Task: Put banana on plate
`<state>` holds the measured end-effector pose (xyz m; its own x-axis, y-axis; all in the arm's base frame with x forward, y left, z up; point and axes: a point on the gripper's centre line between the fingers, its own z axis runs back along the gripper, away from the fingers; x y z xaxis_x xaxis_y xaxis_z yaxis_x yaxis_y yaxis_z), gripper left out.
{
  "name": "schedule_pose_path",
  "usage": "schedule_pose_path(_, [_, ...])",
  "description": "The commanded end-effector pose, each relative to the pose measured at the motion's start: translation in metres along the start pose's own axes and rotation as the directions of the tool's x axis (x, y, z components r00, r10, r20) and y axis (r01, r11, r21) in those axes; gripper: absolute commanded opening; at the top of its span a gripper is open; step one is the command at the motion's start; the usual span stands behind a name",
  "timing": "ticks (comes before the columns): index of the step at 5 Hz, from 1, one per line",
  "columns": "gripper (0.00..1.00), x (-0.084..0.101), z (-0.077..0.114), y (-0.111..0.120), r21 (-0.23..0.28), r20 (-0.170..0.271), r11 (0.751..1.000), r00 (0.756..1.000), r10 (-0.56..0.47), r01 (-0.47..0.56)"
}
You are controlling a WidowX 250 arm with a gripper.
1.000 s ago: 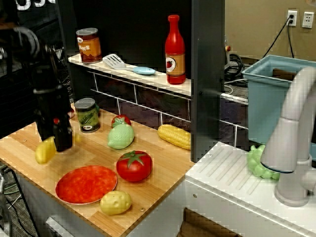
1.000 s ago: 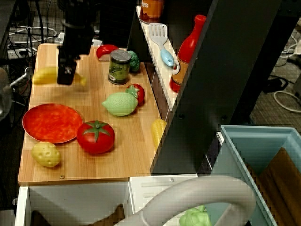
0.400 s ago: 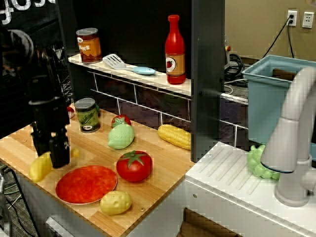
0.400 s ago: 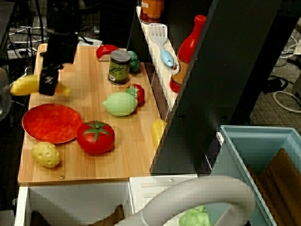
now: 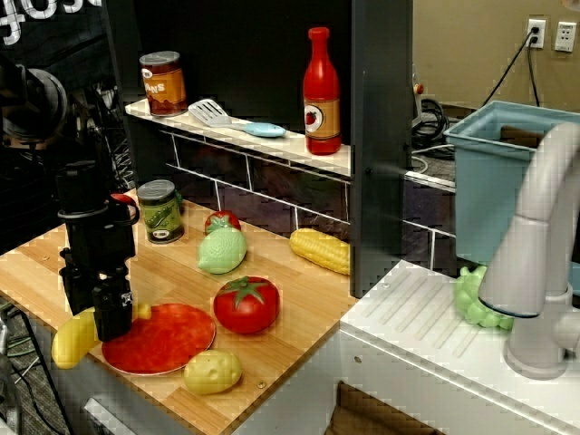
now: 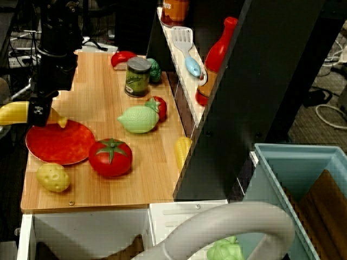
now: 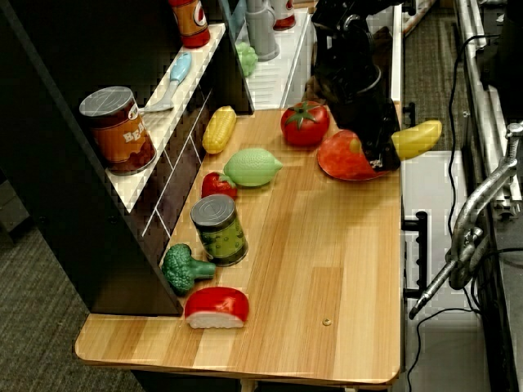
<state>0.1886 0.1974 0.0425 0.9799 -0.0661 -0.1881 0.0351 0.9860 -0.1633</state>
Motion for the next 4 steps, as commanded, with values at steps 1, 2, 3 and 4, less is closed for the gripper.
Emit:
schedule_pose_path(1, [0.00, 0.009, 0.027, -0.021, 0.051, 0.010, 0.999, 1.000, -0.011, 0.011])
schedule_pose_path(2, [0.00, 0.020, 0.027, -0.020, 0.037, -0.005, 0.999, 1.000, 0.002, -0.002])
schedule_pose_path(3, [0.00, 0.030, 0.020, -0.019, 0.009, 0.002, 1.000, 1.000, 0.016, -0.016])
schedule_pose_path(4, [0.00, 0.035, 0.006, -0.017, 0.003, -0.004, 1.000, 1.000, 0.029, -0.029])
